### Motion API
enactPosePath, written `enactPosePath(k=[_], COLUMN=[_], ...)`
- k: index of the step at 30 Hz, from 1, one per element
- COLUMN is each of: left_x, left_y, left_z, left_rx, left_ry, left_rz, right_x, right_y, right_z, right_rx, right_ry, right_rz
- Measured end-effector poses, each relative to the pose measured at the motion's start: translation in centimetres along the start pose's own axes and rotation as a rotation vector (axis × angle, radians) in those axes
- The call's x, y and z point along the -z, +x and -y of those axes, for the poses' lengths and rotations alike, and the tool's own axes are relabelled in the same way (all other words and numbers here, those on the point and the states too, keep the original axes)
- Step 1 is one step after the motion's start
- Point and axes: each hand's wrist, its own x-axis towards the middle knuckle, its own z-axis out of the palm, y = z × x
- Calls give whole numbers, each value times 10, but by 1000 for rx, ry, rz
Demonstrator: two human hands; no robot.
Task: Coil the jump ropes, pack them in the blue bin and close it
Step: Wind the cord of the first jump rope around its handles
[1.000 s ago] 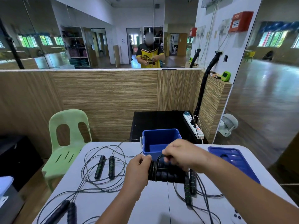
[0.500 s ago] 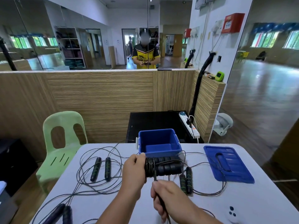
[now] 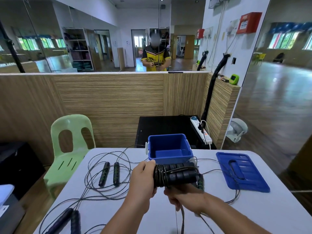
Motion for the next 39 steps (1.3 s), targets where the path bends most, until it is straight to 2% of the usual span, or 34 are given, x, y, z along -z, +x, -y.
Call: enactPosePath(k=[3, 6, 14, 18, 23, 28, 39], left_x=[3, 8, 10, 11, 12, 12, 6], left_y=[2, 2, -5, -1, 12, 22, 32], left_z=[-2, -2, 3, 9, 12, 15, 15], left_rx=[13, 38, 0, -72, -178, -203, -209], left_ry=[1, -8, 11, 86, 203, 221, 163], left_rz=[10, 45, 71, 59, 26, -50, -189], right_x=[13, 31, 70, 85, 82, 58, -1], right_y=[18, 30, 44, 37, 22, -3, -40], right_z=[-7, -10, 38, 71, 103, 112, 79], right_rx=[-59, -52, 167, 170, 141, 106, 61], right_ry=[-16, -224, -443, -598, -704, -600, 38], right_rz=[-4, -3, -130, -95, -136, -194, -254])
